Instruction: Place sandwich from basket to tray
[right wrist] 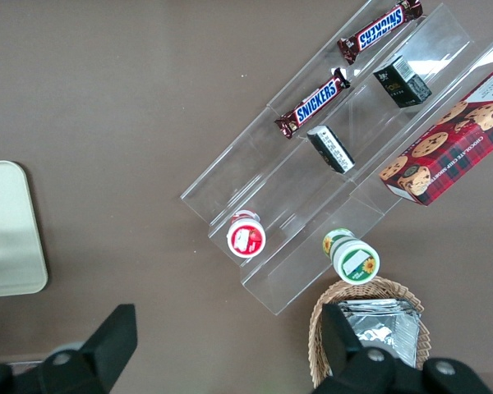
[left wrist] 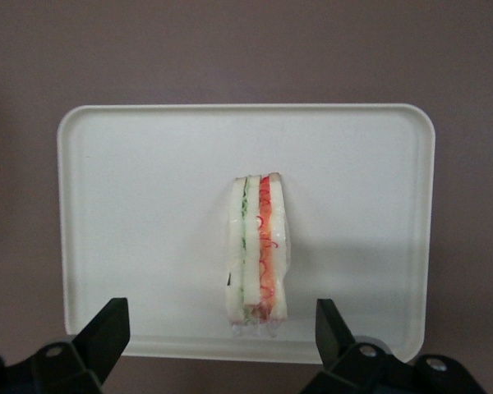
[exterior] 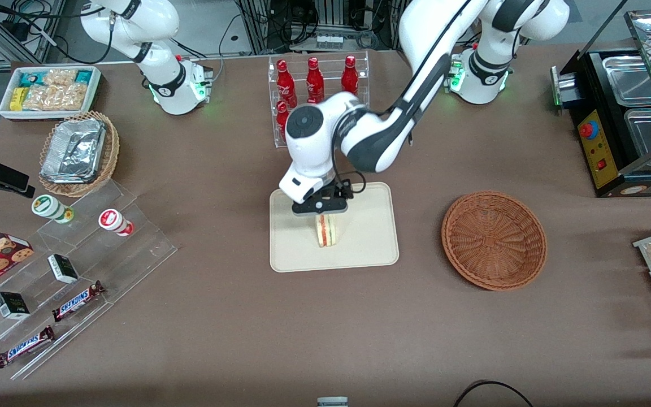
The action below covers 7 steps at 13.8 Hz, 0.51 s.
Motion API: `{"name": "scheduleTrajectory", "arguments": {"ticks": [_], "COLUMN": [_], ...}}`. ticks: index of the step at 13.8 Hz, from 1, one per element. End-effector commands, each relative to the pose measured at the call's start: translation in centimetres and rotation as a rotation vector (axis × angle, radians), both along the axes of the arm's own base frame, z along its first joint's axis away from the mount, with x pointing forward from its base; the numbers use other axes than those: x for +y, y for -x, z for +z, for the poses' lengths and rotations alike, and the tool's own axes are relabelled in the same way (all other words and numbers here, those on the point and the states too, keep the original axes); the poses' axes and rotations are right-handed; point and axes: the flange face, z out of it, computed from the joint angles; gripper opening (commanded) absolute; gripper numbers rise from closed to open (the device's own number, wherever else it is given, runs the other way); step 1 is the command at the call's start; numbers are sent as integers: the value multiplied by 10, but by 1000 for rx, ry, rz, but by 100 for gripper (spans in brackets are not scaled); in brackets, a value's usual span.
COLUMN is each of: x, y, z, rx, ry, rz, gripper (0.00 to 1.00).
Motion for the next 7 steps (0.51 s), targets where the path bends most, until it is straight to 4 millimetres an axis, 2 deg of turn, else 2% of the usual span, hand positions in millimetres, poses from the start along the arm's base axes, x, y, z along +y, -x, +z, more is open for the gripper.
{"name": "scheduleTrajectory", "arguments": {"ticks": [1,2,4,5,7], "x": [41,71,118,143,197], "y": [-6,-20,-29,-34,-39], "z": [74,100,148,167,200], "rx": [-23,-19,-22,-28,3], "ry": [12,4,0,6,25], "rz": [108,147,216,248,202], "gripper": [100,100,100,100,100]}}
